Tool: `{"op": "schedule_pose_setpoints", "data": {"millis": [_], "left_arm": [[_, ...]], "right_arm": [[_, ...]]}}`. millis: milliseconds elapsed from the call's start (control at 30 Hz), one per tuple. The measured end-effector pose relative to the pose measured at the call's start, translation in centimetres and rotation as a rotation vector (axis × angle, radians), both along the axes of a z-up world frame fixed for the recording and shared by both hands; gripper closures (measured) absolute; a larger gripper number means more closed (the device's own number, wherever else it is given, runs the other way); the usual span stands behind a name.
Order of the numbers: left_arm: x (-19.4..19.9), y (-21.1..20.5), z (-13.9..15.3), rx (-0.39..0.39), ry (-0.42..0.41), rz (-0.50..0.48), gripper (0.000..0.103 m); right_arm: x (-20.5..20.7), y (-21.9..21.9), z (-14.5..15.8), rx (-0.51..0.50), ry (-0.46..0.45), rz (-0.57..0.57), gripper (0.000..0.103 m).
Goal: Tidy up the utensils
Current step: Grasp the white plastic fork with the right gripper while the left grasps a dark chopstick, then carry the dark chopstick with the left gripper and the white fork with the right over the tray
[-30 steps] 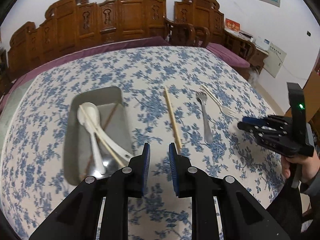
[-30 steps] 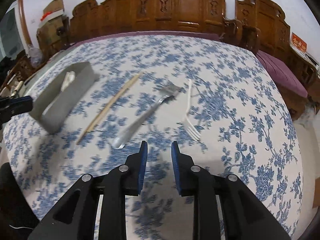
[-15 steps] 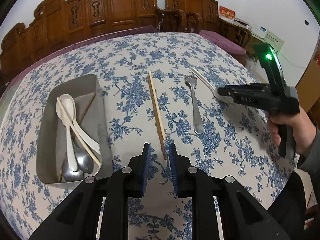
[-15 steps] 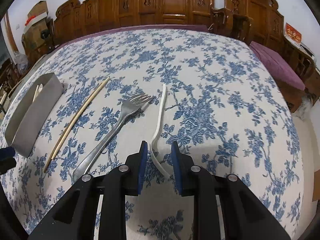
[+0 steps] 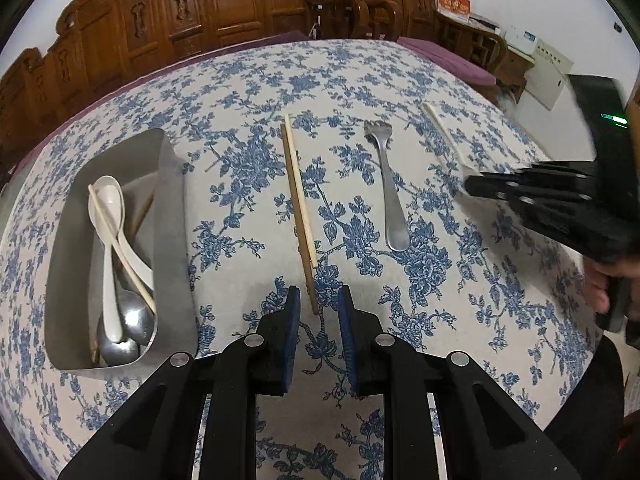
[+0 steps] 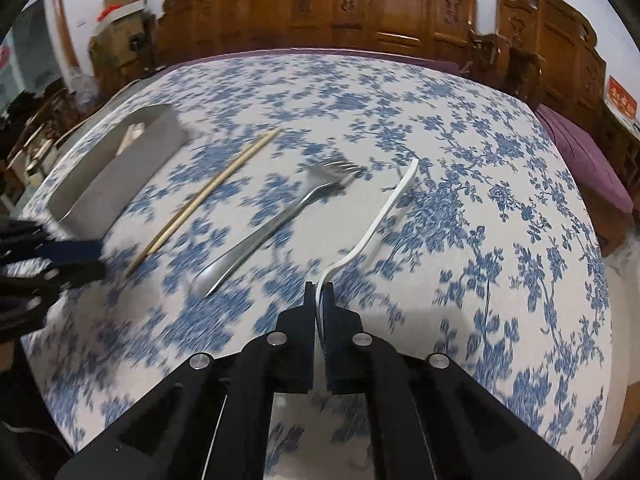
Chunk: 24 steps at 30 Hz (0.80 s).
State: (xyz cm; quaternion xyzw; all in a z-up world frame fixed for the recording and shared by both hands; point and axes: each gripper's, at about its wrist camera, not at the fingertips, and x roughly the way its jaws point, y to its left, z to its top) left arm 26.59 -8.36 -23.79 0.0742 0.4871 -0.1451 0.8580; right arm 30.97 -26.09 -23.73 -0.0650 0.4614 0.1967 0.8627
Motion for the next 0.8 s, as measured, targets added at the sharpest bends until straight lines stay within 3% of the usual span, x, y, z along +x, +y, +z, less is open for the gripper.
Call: {"op": "schedule_pose_setpoints", "data": {"millis": [267,700,767,800], "left_arm": [[1.4,-1.0,-1.6,0.050,0.024,0.009,0.085],[3.2,-1.0,-2.7,0.060,0.043,0.035,0.085],[3.3,-1.1,-2.6,0.059,0.046,0.037,0.087],[3.3,-1.1,-2.6,0.051,0.049,0.037,0.094]], "right_arm": [[-3.1,0.9,1.0,0.016,0.002,0.068,0.099],[-3.3,0.9,2.1,0.041,-0.008,0.062,0.099],[-3.2,0.8,2.1,0.045,-0.008,0.059,0.099],[-3.2,0.8,2.2,0.044,-0.008,0.059,0.099]]}}
